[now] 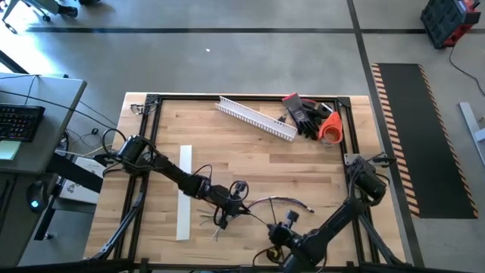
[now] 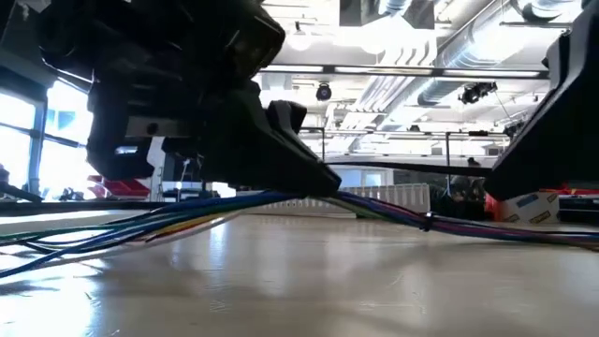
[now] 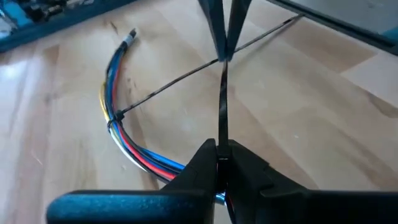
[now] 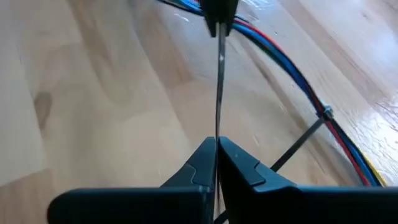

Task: Ziptie cables
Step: Wrap the zip tie on the cable

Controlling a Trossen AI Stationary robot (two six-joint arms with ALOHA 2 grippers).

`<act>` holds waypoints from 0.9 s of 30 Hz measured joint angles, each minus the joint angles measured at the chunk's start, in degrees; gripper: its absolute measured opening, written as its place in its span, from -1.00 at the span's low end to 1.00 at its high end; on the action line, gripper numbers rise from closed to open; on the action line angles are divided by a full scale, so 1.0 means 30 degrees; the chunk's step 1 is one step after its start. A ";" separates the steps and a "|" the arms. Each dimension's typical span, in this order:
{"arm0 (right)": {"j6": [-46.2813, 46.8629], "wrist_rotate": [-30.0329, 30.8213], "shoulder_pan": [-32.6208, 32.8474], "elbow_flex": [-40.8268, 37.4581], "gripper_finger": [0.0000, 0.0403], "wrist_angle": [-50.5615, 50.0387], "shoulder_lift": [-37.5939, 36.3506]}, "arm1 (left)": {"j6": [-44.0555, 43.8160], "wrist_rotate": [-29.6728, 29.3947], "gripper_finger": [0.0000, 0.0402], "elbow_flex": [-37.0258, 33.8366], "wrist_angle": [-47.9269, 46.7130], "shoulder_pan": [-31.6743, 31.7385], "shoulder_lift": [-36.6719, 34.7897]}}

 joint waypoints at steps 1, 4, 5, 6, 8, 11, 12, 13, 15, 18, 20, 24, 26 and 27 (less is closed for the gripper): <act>0.0037 -0.0023 -0.0057 0.0000 -1.00 0.0022 0.0000 | -0.0162 0.0314 -0.94 -0.0007 -0.0040 0.0020 0.0000; -0.0400 -0.0165 -0.0268 0.0000 -1.00 0.0273 0.0000 | -0.0334 0.0820 -0.77 -0.0007 -0.0207 0.0005 0.0000; -0.0534 -0.0291 -0.0373 0.0000 -1.00 0.0378 0.0000 | -0.0334 0.0813 -0.70 -0.0007 -0.0443 0.0005 0.0000; -0.0704 -0.0392 -0.0463 0.0000 -1.00 0.0447 0.0000 | -0.0353 0.0826 -0.62 -0.0001 -0.0659 -0.0002 0.0000; -0.0993 -0.0452 -0.0564 0.0000 -1.00 0.0561 0.0000 | -0.0391 0.0842 -0.48 -0.0007 -0.0949 -0.0002 0.0000; -0.1348 -0.0454 -0.0594 0.0000 -1.00 0.0615 0.0000 | -0.0723 0.0840 -0.34 0.0000 -0.1128 -0.0002 0.0000; -0.1427 -0.0476 -0.0594 0.0000 -1.00 0.0621 0.0007 | -0.0837 0.0827 -0.32 0.0000 -0.1226 -0.0002 0.0000; -0.1457 -0.0490 -0.0587 0.0000 -1.00 0.0622 0.0007 | -0.0858 0.0735 -0.31 -0.0007 -0.1311 -0.0002 0.0000; -0.1481 -0.0482 -0.0579 0.0000 -1.00 0.0650 0.0007 | -0.1042 0.0442 -0.32 -0.0003 -0.1452 -0.0002 0.0000; -0.1512 -0.0467 -0.0601 0.0000 -1.00 0.0644 0.0007 | -0.1278 -0.0024 -0.37 -0.0001 -0.1763 0.0120 -0.0007; -0.1947 -0.0443 -0.0556 0.0000 -1.00 0.0754 0.0007 | -0.1557 0.0034 -0.40 -0.0003 -0.1866 0.0282 -0.0007; -0.5174 0.0237 -0.0260 0.0000 -1.00 0.1954 0.0007 | -0.1731 0.2007 -0.42 0.0000 -0.1779 0.0667 -0.0015; -0.6998 0.0929 -0.0130 0.0000 -1.00 0.2712 0.0007 | -0.1936 0.2579 -0.43 0.0000 -0.1807 0.0770 -0.0015; -0.7889 0.1205 -0.0093 0.0000 -1.00 0.3093 0.0007 | -0.1983 0.2843 -0.43 0.0000 -0.1872 0.0775 -0.0015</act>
